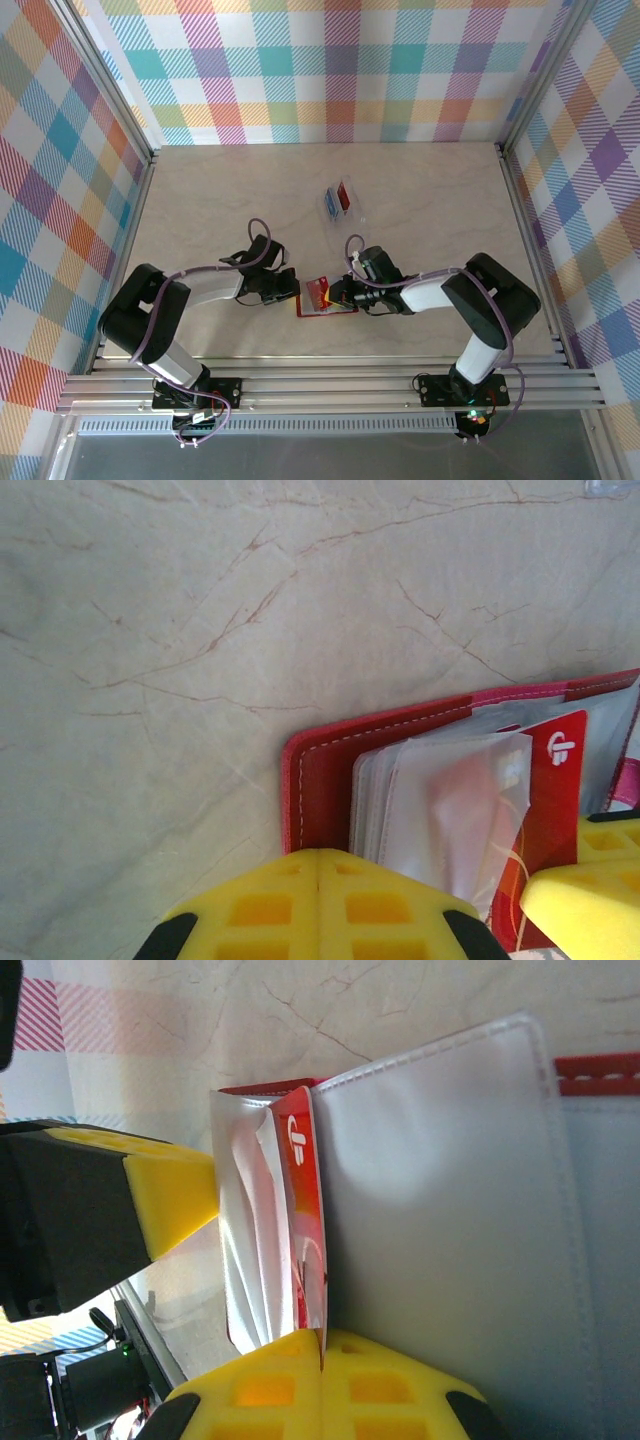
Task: Put the credit cards into the card holder
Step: Insert the credit card into the card slot.
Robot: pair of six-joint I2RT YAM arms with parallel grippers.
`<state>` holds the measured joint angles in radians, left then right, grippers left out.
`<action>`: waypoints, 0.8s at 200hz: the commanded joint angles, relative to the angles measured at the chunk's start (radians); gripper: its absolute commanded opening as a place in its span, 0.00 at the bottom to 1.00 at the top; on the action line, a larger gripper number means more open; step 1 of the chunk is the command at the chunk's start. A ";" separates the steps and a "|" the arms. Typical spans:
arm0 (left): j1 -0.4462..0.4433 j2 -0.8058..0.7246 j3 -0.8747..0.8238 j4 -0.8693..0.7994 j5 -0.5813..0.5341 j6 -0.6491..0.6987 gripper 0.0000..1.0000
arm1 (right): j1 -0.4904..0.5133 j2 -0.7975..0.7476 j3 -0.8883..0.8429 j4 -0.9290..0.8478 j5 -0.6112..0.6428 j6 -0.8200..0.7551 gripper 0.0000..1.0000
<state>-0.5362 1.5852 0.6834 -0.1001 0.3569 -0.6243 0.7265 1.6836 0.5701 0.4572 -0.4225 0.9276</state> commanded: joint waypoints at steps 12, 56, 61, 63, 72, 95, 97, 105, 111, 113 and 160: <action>-0.024 0.037 -0.076 -0.110 -0.096 -0.003 0.00 | 0.018 -0.044 -0.033 -0.070 0.106 0.013 0.00; -0.024 0.065 -0.075 -0.095 -0.086 -0.002 0.00 | 0.028 -0.057 -0.039 -0.075 0.118 0.024 0.00; -0.024 0.067 -0.077 -0.092 -0.085 -0.002 0.00 | 0.030 -0.058 -0.040 -0.074 0.118 0.024 0.00; -0.024 0.067 -0.078 -0.092 -0.085 -0.002 0.00 | 0.031 -0.058 -0.041 -0.073 0.120 0.025 0.00; -0.024 0.068 -0.080 -0.090 -0.088 -0.003 0.00 | 0.033 -0.061 -0.045 -0.071 0.125 0.030 0.00; -0.024 0.077 -0.080 -0.089 -0.089 -0.002 0.00 | 0.043 -0.065 -0.053 -0.068 0.139 0.040 0.00; -0.024 0.076 -0.079 -0.087 -0.089 -0.003 0.00 | 0.045 -0.066 -0.053 -0.068 0.141 0.040 0.00; -0.024 0.081 -0.081 -0.083 -0.086 -0.003 0.00 | 0.049 -0.064 -0.052 -0.068 0.146 0.040 0.00; -0.025 0.084 -0.081 -0.080 -0.085 -0.004 0.00 | 0.053 -0.061 -0.048 -0.069 0.148 0.040 0.00; -0.025 0.084 -0.082 -0.080 -0.085 -0.003 0.00 | 0.054 -0.061 -0.046 -0.070 0.149 0.041 0.00; -0.045 0.096 -0.093 -0.061 -0.099 -0.022 0.00 | 0.076 -0.028 -0.029 -0.029 0.172 0.065 0.00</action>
<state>-0.5415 1.5845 0.6636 -0.0669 0.3496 -0.6319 0.7795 1.6218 0.5442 0.4519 -0.2951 0.9691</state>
